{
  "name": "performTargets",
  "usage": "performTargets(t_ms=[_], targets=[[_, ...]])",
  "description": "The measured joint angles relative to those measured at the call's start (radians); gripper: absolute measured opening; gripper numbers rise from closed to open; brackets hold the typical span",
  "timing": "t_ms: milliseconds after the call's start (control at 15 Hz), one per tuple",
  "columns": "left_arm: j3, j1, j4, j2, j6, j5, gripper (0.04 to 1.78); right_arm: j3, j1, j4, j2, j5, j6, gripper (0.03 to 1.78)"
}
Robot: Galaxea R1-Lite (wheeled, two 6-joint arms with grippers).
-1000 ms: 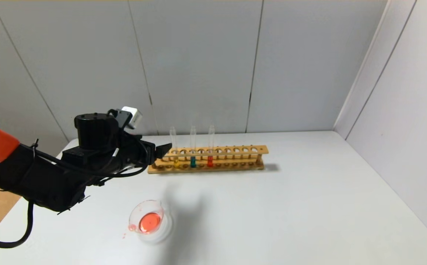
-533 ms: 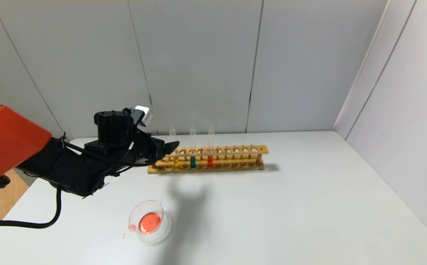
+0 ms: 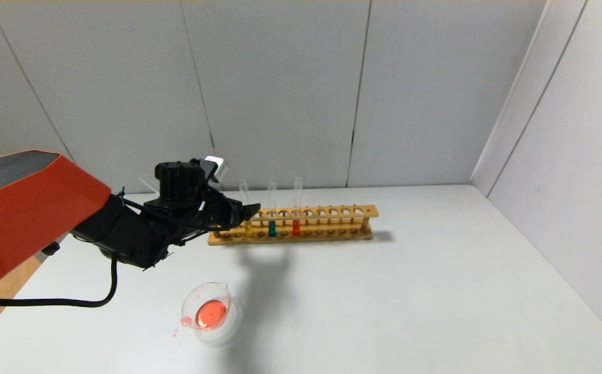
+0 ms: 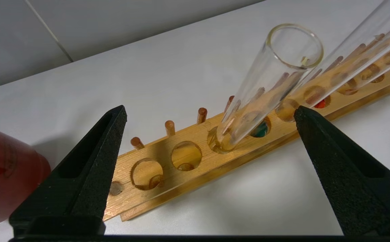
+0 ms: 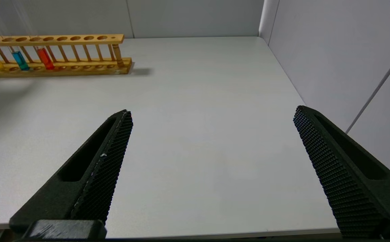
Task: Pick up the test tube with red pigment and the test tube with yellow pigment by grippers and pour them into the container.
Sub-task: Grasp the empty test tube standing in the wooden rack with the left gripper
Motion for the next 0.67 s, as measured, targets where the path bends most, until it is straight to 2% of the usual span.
performTargets(t_ms=[200, 333, 533, 667], targets=[[-0.017, -0.001, 0.000, 0.018, -0.001, -0.001, 1.75, 0.000, 0.000, 0.000, 0.000, 0.000, 0.000, 1.75], [-0.029, -0.009, 0.000, 0.028, -0.005, -0.001, 1.69, 0.000, 0.000, 0.000, 0.000, 0.000, 0.000, 1.75], [-0.039, -0.017, 0.000, 0.037, -0.006, -0.001, 1.42, 0.000, 0.000, 0.000, 0.000, 0.000, 0.000, 1.75], [-0.041, -0.019, 0.000, 0.040, -0.006, -0.001, 1.10, 0.000, 0.000, 0.000, 0.000, 0.000, 0.000, 1.75]])
